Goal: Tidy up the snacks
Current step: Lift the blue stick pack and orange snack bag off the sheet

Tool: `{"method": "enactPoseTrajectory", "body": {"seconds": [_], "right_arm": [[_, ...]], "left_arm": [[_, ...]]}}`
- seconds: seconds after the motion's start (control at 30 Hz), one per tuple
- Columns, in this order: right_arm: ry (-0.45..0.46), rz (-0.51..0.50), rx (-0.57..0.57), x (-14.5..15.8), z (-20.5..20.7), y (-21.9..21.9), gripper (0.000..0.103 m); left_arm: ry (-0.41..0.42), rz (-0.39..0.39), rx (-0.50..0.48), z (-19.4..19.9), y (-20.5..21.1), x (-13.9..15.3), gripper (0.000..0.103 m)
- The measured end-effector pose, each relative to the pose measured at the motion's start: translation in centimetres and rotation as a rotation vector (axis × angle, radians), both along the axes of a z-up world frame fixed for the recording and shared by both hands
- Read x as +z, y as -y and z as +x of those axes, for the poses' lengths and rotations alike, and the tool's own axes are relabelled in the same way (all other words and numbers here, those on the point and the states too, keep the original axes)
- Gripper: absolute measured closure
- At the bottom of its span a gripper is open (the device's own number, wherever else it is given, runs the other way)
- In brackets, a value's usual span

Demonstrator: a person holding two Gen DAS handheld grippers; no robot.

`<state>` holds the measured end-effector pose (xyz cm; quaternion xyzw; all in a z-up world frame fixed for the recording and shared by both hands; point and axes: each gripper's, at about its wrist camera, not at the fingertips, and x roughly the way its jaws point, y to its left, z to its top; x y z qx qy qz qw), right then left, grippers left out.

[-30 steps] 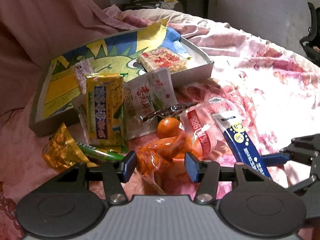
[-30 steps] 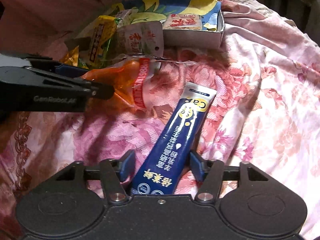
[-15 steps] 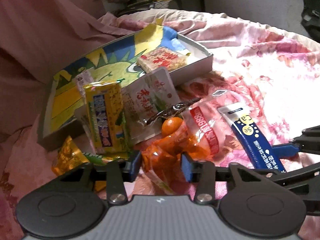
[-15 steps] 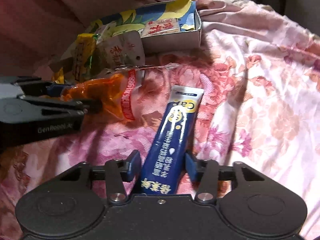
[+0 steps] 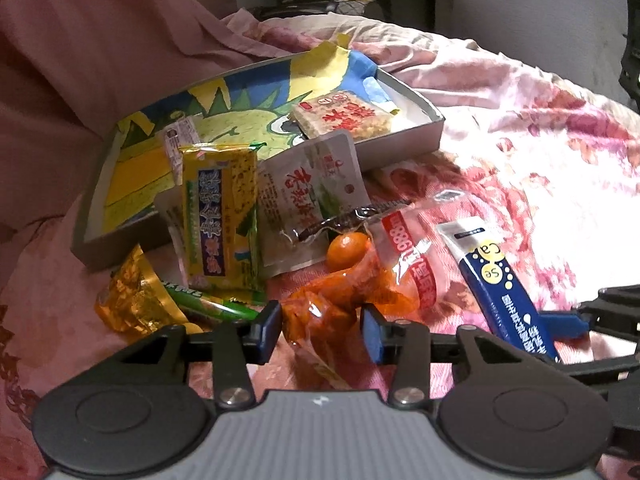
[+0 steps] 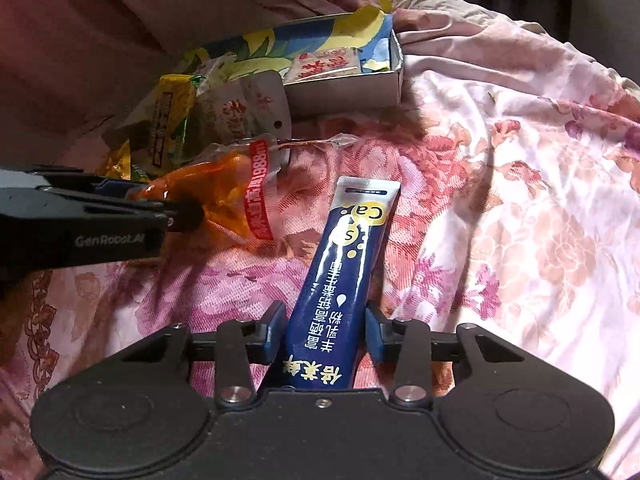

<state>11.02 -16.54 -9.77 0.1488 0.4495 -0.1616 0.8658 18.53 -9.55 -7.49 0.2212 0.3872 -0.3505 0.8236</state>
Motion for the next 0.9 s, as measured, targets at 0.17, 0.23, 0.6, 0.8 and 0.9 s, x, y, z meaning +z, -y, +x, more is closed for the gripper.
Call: {"method": "enactPoseTrajectory", "body": {"seconds": [0.17, 0.23, 0.6, 0.8, 0.9], "right_arm": [[0.01, -0.004, 0.001, -0.3, 0.4, 0.1, 0.058], [0.007, -0.015, 0.004, -0.2, 0.5, -0.1, 0.06], [0.009, -0.016, 0.006, 0.5, -0.4, -0.3, 0.072], [0.031, -0.024, 0.008, 1.0, -1.8, -1.0, 0.073], [0.048, -0.043, 0.015, 1.3, -2.5, -1.5, 0.073]], "left_arm": [[0.007, 0.002, 0.012, 0.3, 0.2, -0.3, 0.054], [0.014, 0.01, 0.03, 0.3, 0.2, -0.3, 0.06], [-0.161, -0.11, 0.183, 0.5, -1.9, 0.7, 0.062], [-0.193, -0.145, 0.209, -1.3, -2.1, 1.5, 0.062], [-0.2, -0.16, 0.224, -2.1, -2.3, 1.9, 0.062]]}}
